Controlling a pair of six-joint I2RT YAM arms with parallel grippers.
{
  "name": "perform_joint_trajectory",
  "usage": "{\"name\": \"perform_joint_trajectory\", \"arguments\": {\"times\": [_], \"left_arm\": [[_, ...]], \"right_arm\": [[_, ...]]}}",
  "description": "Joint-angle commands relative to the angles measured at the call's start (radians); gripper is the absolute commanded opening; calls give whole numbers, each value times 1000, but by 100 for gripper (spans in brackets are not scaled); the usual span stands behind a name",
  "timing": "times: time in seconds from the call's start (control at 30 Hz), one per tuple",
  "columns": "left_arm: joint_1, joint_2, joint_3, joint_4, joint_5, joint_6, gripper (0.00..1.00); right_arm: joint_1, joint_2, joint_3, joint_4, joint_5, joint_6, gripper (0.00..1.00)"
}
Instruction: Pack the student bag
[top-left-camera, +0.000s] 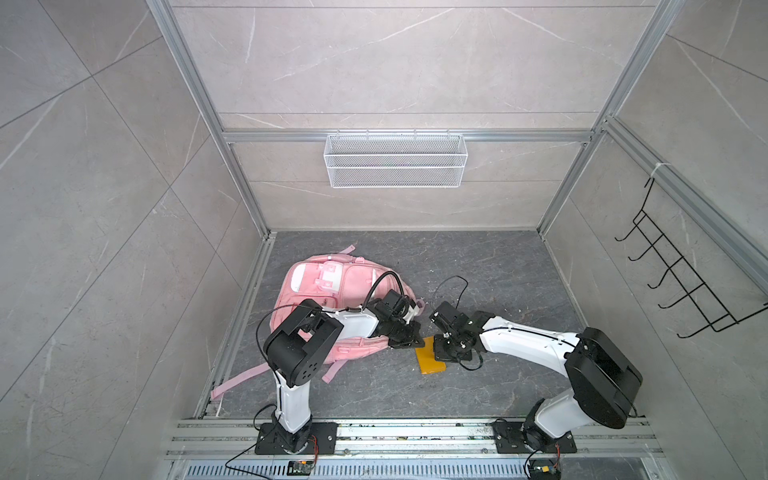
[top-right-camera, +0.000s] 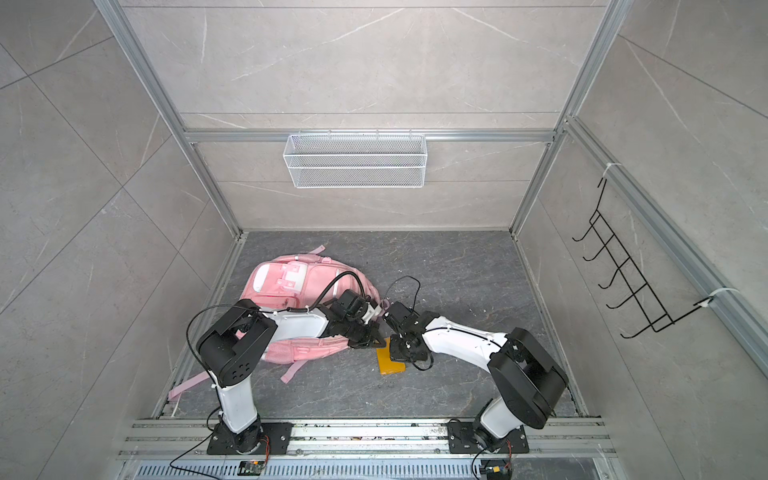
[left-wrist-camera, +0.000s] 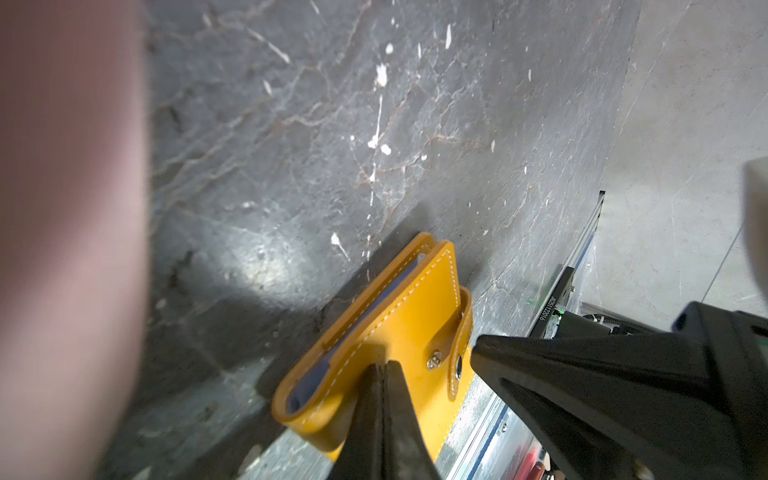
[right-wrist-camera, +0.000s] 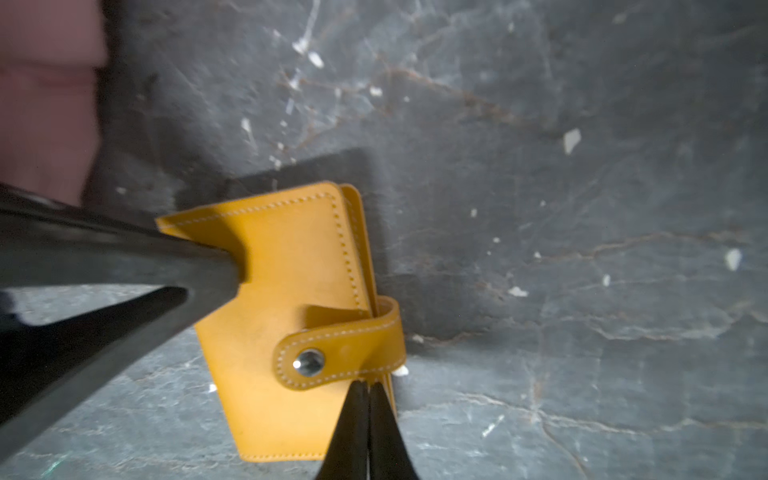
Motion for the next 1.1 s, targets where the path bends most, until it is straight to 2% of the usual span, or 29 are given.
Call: {"name": "perform_joint_trajectory", "arguments": {"times": [0.0, 0.57, 1.07], "left_arm": [[18, 41, -16, -48, -57, -11, 1], [32, 60, 14, -60, -43, 5, 1], [38, 45, 2, -62, -50, 1, 1]], "right_arm": [[4, -35, 43, 25, 6, -3, 6], [-1, 81, 72, 44, -33, -37, 2], [-1, 153, 9, 54, -50, -30, 0]]}}
